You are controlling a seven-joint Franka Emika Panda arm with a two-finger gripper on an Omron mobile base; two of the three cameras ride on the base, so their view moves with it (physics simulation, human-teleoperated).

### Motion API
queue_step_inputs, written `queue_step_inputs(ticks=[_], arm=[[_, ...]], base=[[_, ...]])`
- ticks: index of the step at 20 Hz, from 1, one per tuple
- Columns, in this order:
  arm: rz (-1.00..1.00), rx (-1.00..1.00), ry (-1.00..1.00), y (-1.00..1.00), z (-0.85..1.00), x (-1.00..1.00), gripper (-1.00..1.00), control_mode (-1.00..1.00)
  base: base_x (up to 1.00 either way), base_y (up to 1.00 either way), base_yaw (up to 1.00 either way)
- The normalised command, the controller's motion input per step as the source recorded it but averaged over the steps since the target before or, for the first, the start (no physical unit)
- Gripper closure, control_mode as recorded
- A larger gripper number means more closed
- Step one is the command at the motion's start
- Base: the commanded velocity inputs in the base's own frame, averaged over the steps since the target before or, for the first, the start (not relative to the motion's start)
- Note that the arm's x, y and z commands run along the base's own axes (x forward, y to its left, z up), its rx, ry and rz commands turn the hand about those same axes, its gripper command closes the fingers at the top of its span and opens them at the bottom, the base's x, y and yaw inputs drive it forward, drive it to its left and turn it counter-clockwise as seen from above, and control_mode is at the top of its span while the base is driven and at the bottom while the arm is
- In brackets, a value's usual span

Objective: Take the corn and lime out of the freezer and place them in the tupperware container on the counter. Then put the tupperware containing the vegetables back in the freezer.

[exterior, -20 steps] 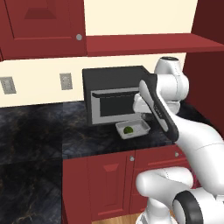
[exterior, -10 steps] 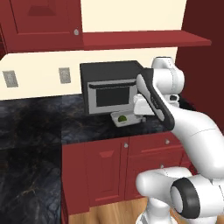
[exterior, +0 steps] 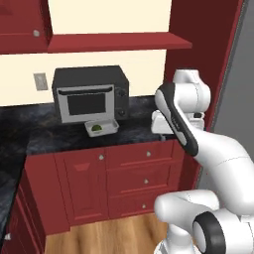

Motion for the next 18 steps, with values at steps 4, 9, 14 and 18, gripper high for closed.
queue_step_inputs(ticks=[4, 9, 14, 18], arm=[[0.00, 0.00, 0.00, 0.00, 0.00, 0.00, -1.00, 1.00], [0.00, 0.00, 0.00, 0.00, 0.00, 0.00, -1.00, 1.00], [0.00, 0.00, 0.00, 0.00, 0.00, 0.00, -1.00, 1.00], [0.00, 0.00, 0.00, 0.00, 0.00, 0.00, -1.00, 1.00]], base=[[0.11, -1.00, 0.04], [0.04, -1.00, 0.03], [0.26, -1.00, 0.04], [0.48, -0.87, 0.01]])
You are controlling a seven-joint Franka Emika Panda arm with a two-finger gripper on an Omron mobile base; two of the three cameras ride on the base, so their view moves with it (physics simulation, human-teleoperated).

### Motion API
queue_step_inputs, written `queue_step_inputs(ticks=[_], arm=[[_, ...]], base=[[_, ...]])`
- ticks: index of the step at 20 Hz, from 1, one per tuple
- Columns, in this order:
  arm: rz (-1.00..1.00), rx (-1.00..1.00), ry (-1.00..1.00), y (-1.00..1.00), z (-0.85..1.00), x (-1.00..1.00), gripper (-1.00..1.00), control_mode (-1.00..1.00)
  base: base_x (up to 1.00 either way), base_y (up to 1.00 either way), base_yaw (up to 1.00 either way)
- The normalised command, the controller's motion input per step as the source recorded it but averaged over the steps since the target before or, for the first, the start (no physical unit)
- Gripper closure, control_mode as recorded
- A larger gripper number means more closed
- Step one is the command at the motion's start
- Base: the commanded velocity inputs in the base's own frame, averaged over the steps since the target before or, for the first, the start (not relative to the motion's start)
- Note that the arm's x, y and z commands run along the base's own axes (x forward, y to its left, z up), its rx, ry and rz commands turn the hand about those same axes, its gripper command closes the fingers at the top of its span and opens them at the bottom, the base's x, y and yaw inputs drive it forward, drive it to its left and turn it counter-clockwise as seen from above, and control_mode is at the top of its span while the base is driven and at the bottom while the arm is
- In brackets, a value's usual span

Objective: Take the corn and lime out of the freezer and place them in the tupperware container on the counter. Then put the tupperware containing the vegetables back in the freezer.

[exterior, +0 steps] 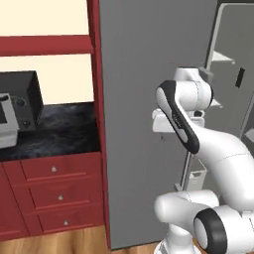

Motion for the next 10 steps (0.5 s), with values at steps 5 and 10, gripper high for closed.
queue_step_inputs(ticks=[5, 10], arm=[[0.00, 0.00, 0.00, 0.00, 0.00, 0.00, -1.00, 1.00], [0.00, 0.00, 0.00, 0.00, 0.00, 0.00, -1.00, 1.00]], base=[[0.41, -0.80, 0.00], [-0.02, -0.68, 0.03]])
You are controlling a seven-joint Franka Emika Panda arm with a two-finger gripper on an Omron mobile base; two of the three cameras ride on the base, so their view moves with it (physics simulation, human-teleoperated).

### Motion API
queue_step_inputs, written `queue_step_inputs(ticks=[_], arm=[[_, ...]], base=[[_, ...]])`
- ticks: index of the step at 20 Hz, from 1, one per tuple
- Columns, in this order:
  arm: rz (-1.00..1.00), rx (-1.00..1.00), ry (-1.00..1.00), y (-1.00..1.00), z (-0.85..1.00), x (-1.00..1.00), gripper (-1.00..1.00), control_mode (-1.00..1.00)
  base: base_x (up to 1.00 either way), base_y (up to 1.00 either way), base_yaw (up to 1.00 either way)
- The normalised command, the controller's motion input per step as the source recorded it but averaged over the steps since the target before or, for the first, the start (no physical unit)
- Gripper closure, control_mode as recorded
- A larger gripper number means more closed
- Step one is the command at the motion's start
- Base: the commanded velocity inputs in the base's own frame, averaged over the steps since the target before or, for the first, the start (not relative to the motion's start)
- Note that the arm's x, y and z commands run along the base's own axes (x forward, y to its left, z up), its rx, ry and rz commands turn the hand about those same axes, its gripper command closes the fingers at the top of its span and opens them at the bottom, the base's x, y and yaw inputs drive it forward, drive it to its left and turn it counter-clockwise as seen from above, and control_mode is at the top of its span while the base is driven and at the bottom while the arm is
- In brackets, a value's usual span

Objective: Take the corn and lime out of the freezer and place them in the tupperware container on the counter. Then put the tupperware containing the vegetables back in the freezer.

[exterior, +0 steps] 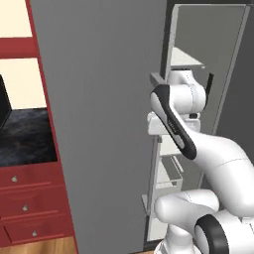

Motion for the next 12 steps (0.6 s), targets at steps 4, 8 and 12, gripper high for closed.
queue_step_inputs(ticks=[4, 8, 12], arm=[[0.00, 0.00, 0.00, 0.00, 0.00, 0.00, -1.00, 1.00], [0.00, 0.00, 0.00, 0.00, 0.00, 0.00, -1.00, 1.00], [0.00, 0.00, 0.00, 0.00, 0.00, 0.00, -1.00, 1.00]], base=[[-0.13, -0.35, 0.00], [0.56, -0.48, 0.00], [0.94, -0.68, 0.00]])
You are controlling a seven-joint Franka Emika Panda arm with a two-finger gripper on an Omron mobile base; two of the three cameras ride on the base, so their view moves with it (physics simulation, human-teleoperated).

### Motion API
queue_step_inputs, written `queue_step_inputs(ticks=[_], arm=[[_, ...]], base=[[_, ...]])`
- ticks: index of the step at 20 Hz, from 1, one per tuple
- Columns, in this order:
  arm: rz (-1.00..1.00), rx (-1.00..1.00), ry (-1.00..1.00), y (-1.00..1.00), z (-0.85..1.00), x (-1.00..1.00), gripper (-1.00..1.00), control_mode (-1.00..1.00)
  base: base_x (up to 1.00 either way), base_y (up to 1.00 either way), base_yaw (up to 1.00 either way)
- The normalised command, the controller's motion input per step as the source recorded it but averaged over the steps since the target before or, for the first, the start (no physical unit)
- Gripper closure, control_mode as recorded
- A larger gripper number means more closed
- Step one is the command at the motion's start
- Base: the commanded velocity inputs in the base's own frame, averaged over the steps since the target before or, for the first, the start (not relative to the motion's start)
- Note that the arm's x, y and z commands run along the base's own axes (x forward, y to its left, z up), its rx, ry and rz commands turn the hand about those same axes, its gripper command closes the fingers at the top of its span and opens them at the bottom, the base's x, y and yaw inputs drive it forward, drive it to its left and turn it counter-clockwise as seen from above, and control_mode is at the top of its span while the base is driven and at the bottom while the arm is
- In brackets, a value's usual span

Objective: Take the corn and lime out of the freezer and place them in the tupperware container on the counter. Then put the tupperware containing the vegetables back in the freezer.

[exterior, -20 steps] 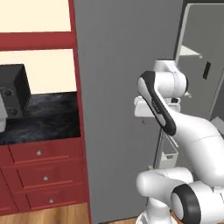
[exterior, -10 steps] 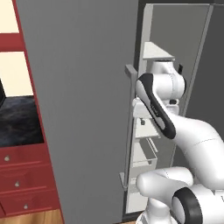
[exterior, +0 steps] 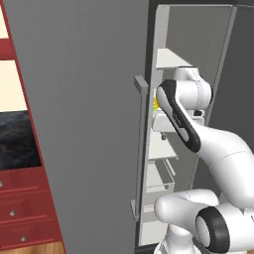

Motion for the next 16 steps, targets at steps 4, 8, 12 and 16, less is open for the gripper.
queue_step_inputs(ticks=[4, 8, 12, 16], arm=[[0.00, 0.00, 0.00, 0.00, 0.00, 0.00, -1.00, 1.00], [0.00, 0.09, -0.07, -0.49, 0.01, -0.07, -1.00, -1.00], [0.00, 0.14, -0.26, -0.91, 0.03, 0.14, -1.00, -1.00], [0.00, 0.12, -0.17, -0.49, 0.06, 0.84, -1.00, -1.00]], base=[[0.52, -0.86, 0.00], [0.00, -0.49, 0.00], [0.00, 0.00, 0.00], [0.00, 0.00, 0.00]])
